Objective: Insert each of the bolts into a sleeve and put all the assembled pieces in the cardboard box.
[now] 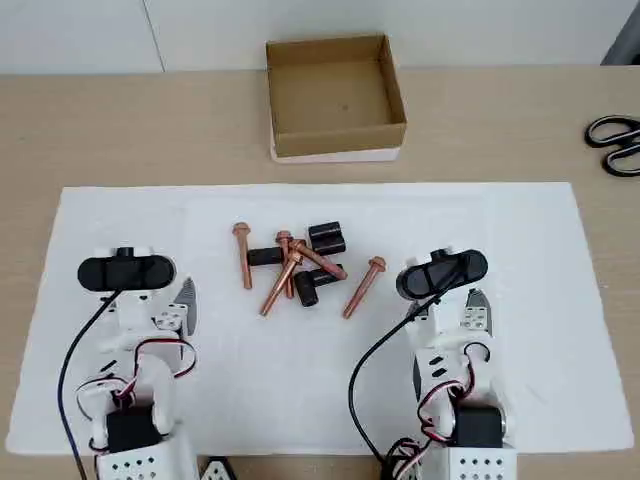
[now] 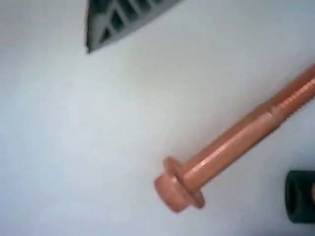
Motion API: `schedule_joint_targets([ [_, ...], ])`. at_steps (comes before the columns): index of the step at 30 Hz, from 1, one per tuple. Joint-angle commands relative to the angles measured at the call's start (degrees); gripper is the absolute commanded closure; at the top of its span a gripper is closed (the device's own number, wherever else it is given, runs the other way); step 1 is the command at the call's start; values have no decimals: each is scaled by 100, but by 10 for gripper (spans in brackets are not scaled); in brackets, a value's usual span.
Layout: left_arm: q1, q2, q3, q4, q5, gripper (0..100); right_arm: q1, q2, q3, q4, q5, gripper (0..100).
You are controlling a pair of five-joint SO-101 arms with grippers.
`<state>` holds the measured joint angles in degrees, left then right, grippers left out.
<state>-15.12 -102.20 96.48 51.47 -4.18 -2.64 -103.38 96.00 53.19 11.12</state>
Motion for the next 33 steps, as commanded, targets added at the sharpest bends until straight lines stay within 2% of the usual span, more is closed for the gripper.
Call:
schedule_joint_targets([
  [1,44,-53,-22,-114,-35,771,40,-48,44,4,18,745],
  [13,26,-53,-13,-158,-35,771,101,-57,-246,13,26,745],
  [18,-18,-53,-110,-246,-44,771,831,-57,-1934,-13,26,745],
  [24,-527,-18,-760,-220,-35,771,1754,-48,-4141,-22,35,745],
  [29,-695,0,-1789,352,-281,771,2211,-40,-5705,-48,62,745],
  [33,-703,281,-2677,703,-396,771,2607,-40,-6321,-567,360,745],
])
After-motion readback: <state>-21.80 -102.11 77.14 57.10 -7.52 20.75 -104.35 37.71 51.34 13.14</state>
